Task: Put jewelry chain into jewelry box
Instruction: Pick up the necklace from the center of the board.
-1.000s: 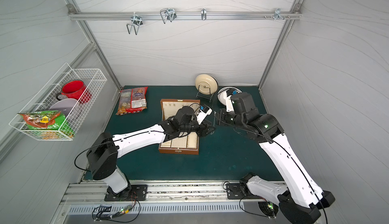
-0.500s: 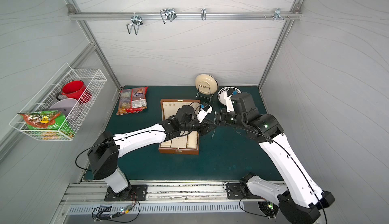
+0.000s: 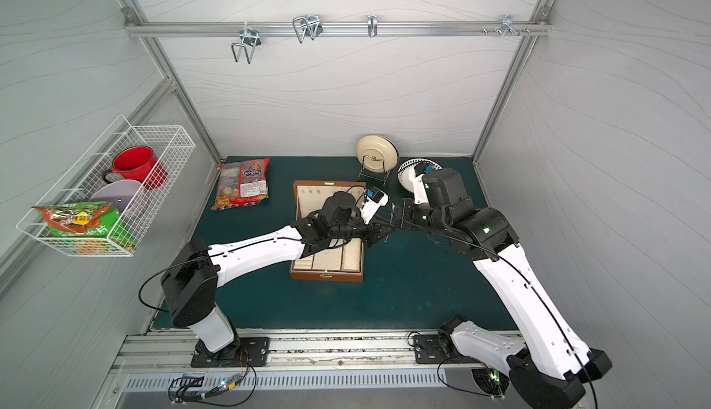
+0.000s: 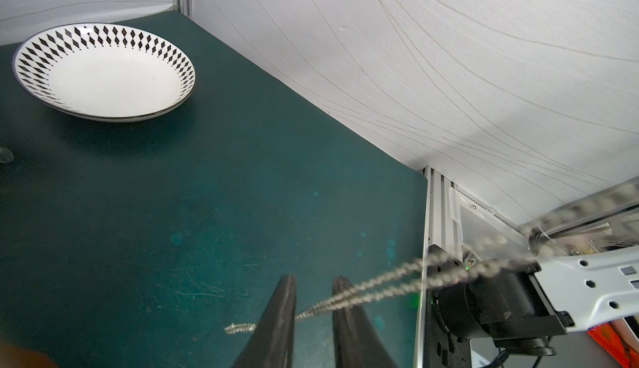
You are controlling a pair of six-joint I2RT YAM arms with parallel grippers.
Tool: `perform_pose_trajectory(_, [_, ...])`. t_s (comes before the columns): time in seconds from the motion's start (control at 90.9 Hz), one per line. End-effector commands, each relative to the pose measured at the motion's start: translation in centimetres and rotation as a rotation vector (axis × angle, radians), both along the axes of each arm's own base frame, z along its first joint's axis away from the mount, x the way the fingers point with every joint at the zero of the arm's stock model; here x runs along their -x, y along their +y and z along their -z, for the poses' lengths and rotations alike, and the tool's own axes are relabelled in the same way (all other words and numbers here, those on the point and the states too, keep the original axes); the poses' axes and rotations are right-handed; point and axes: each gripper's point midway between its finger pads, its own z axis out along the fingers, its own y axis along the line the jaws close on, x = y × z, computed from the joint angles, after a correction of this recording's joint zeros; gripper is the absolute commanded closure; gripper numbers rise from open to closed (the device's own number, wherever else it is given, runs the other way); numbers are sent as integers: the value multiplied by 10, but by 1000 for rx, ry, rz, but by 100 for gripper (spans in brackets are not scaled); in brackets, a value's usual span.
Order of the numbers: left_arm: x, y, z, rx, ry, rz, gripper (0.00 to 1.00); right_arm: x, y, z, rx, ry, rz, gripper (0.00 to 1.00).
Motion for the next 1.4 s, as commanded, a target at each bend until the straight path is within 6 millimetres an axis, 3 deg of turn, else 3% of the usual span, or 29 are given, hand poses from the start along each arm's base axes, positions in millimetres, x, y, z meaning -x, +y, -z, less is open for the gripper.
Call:
perform_pose_trajectory(0.0, [-4, -11, -28, 73, -58, 10, 80, 3, -3, 0, -10, 3, 5, 100])
perform_pose_trajectory(0.297, [-4, -9, -31, 73, -59, 2, 91, 2, -4, -2, -38, 6, 11, 100])
perform_pose_trajectory(0.396, [-3, -8, -32, 73, -60, 6, 100, 2, -4, -1, -43, 11, 12, 100])
perform_pose_trajectory(0.693, [5, 5, -39, 31, -72, 4, 100, -2, -6, 9, -82, 16, 24, 100])
perform_pose_trajectory(0.858, [18, 22, -37, -67, -73, 35, 100, -6, -4, 22, -124, 16, 17, 100])
perform_pose_trajectory(1.001, [21, 49, -27, -200, -101, 0, 100, -7, 3, 34, -162, 10, -14, 100])
perform_pose_trajectory(1.387, [39, 110, -19, -441, -171, -22, 100, -5, 48, 60, -281, 6, -188, 96])
